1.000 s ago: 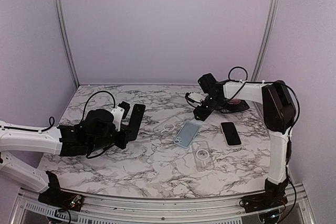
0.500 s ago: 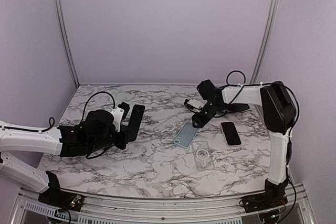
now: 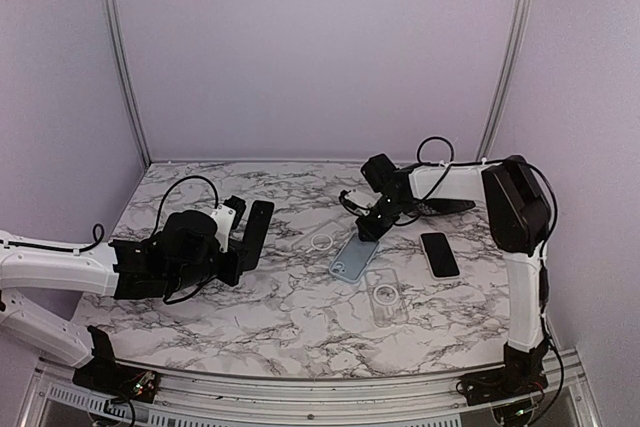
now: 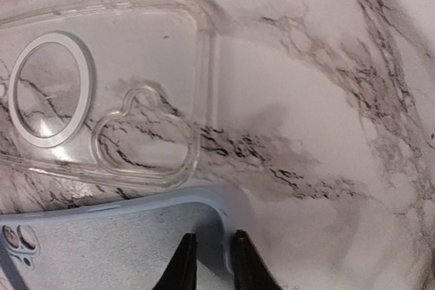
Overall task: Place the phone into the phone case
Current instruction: Move the phone case to the center of the board, then pass from the left arm to the right, then pass from the right arm to the left, then pass from the left arm to the right
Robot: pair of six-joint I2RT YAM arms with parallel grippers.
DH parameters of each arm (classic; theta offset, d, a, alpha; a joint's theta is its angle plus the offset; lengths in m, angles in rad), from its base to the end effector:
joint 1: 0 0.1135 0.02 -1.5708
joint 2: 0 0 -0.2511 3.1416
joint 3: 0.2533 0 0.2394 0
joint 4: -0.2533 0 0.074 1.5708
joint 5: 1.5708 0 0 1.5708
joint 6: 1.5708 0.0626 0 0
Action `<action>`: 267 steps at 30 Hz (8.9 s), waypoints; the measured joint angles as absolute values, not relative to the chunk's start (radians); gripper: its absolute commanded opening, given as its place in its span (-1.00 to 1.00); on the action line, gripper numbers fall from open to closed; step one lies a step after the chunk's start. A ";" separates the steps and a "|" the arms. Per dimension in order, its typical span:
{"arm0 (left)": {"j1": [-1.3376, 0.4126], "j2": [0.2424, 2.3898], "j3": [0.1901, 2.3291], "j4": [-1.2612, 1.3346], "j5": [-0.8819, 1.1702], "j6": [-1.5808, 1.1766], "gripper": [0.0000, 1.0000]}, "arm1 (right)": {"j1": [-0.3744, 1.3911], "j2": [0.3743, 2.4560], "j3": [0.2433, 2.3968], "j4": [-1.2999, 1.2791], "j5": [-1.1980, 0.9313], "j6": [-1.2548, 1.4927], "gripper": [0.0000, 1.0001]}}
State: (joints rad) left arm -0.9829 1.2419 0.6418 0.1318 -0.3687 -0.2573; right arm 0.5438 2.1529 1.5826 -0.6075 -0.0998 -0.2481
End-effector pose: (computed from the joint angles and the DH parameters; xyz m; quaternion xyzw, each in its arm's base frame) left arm 0.1753 -0.2223 0.2100 0.2074 0.8170 -0.1721 0.5098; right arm 0.3713 0.2318 0.1227 -0.3868 0.9000 0.0771 0.1857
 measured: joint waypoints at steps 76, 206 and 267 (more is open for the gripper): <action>-0.984 1.107 0.577 0.102 -0.487 -0.195 -1.00 | 0.879 1.840 1.201 -0.631 0.016 0.302 -1.00; -1.328 1.894 1.091 1.616 -1.114 1.804 -0.91 | 1.056 1.415 1.161 0.292 0.289 0.733 -1.00; -1.074 1.095 0.873 0.575 -0.123 -0.096 -1.00 | 0.925 1.249 1.188 0.252 -0.427 0.099 0.67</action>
State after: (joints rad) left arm -1.0740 1.0954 0.8730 0.5747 -0.1226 -0.0956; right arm 0.9245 1.2488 1.1877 0.2523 -0.4274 0.0990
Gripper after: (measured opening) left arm 0.047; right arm 0.866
